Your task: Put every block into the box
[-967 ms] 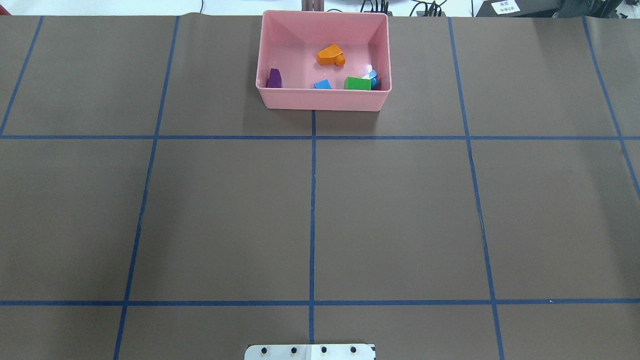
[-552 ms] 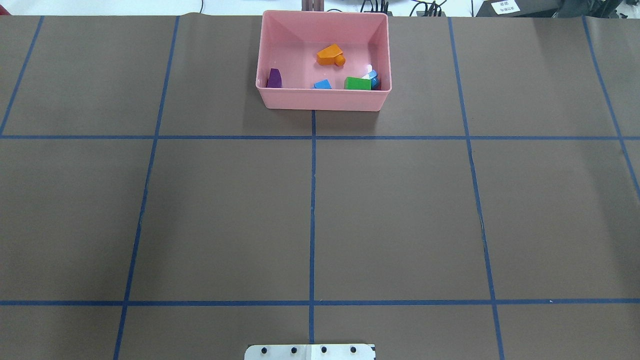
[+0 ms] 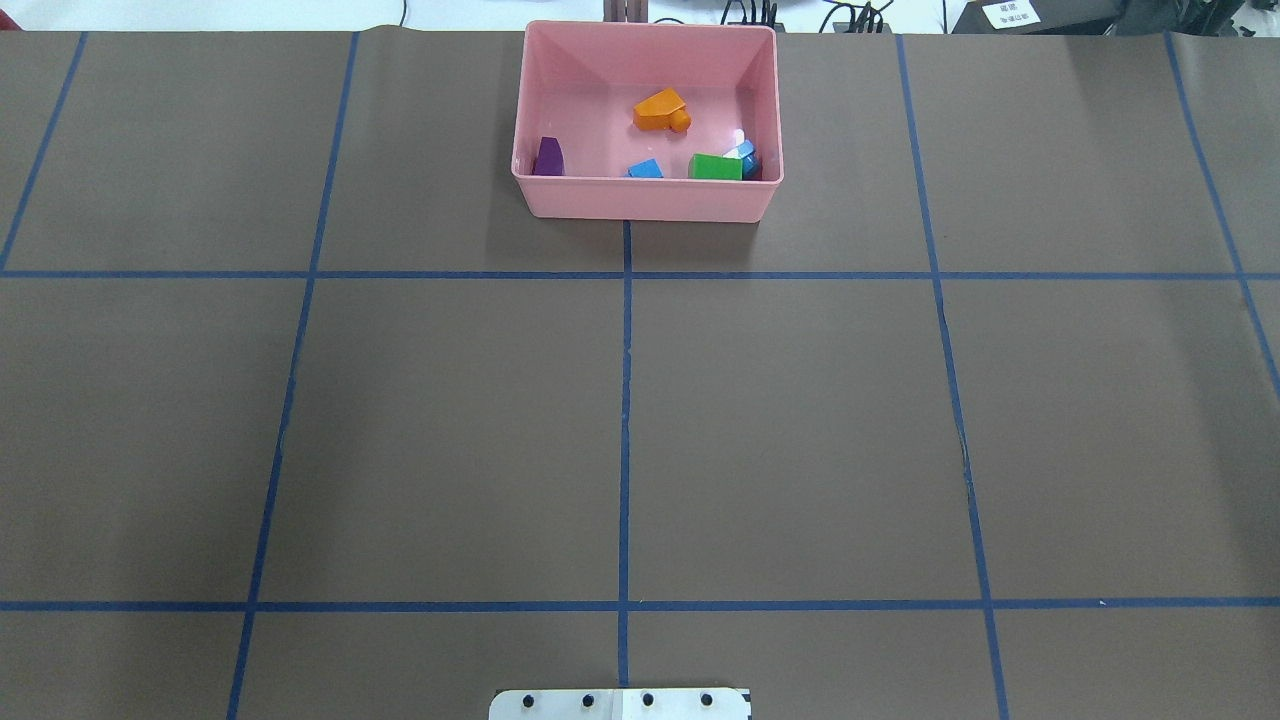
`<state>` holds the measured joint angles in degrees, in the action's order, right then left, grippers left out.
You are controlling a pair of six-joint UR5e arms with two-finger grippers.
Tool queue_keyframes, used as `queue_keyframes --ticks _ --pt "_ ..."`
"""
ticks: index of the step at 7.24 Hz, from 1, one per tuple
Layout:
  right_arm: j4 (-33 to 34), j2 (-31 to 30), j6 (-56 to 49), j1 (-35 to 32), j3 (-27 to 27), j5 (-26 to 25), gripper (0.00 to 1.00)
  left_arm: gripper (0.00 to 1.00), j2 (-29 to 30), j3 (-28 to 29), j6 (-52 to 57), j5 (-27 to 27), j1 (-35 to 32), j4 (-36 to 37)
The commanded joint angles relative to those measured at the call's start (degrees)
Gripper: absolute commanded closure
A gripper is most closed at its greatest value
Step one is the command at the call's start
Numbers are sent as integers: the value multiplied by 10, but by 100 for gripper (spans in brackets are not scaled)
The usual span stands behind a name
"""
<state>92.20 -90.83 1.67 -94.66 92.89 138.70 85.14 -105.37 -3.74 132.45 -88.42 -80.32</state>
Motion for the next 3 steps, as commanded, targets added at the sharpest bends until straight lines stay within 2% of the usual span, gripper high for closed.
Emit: queue_keyframes --ticks 1,3 --pt "0 0 0 0 0 0 0 0 0 3 -3 0 0 -1" --pt "0 0 0 0 1 0 0 0 5 6 -3 0 0 0"
